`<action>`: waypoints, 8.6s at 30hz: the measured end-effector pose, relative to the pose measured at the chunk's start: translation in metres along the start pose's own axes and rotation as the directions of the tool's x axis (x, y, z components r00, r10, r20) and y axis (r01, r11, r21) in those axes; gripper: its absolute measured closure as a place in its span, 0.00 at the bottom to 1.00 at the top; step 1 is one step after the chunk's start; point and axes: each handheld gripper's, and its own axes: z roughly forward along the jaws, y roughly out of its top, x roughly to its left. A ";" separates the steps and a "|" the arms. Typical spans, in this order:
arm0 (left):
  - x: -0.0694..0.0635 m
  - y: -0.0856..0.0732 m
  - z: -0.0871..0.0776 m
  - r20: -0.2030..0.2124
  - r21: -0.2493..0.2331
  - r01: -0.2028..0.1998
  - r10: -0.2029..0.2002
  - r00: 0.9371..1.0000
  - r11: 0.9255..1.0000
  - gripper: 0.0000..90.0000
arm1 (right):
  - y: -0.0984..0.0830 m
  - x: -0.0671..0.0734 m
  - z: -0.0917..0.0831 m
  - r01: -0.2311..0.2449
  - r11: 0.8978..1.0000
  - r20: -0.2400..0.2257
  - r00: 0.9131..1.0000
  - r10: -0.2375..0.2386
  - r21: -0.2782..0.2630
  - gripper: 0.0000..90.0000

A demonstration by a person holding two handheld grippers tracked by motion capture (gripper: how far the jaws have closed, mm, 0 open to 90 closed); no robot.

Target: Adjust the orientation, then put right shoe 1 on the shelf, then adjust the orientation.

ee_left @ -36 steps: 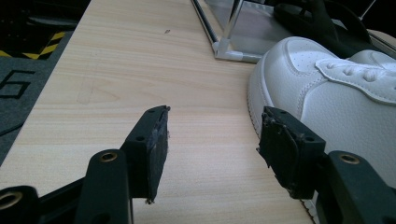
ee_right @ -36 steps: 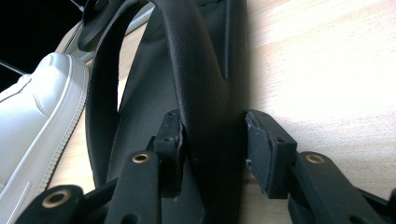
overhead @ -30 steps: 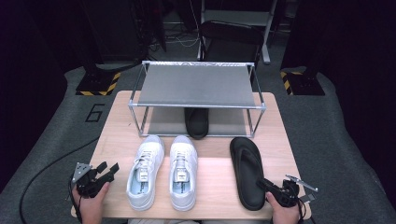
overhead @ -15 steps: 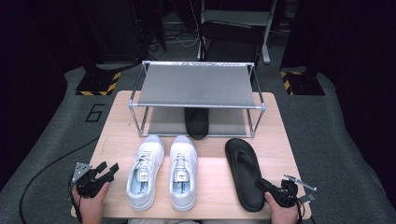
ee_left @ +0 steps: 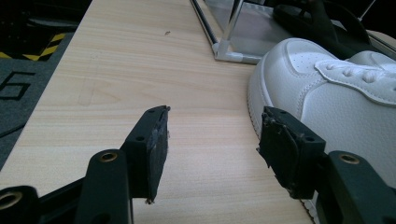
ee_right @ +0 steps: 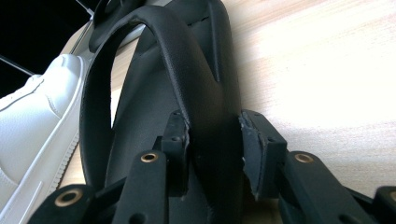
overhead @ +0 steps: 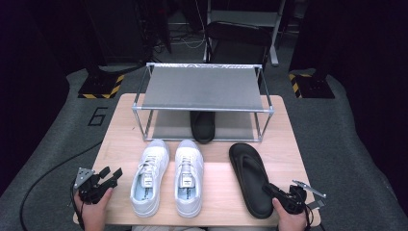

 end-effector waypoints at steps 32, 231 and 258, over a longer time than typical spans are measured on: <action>0.001 -0.001 -0.001 -0.003 0.008 0.000 0.000 1.000 1.000 0.47 | 0.007 0.028 0.023 -0.008 0.996 0.018 1.000 0.010 -0.091 0.71; -0.052 0.033 -0.031 0.122 0.081 -0.069 0.059 0.991 0.994 0.49 | 0.005 0.049 0.032 0.323 0.942 -0.046 0.943 -0.328 -0.092 0.61; -0.072 0.009 -0.023 0.159 0.163 -0.060 0.034 0.987 0.985 0.56 | 0.004 0.045 0.033 0.278 0.957 -0.063 0.957 -0.283 -0.082 0.60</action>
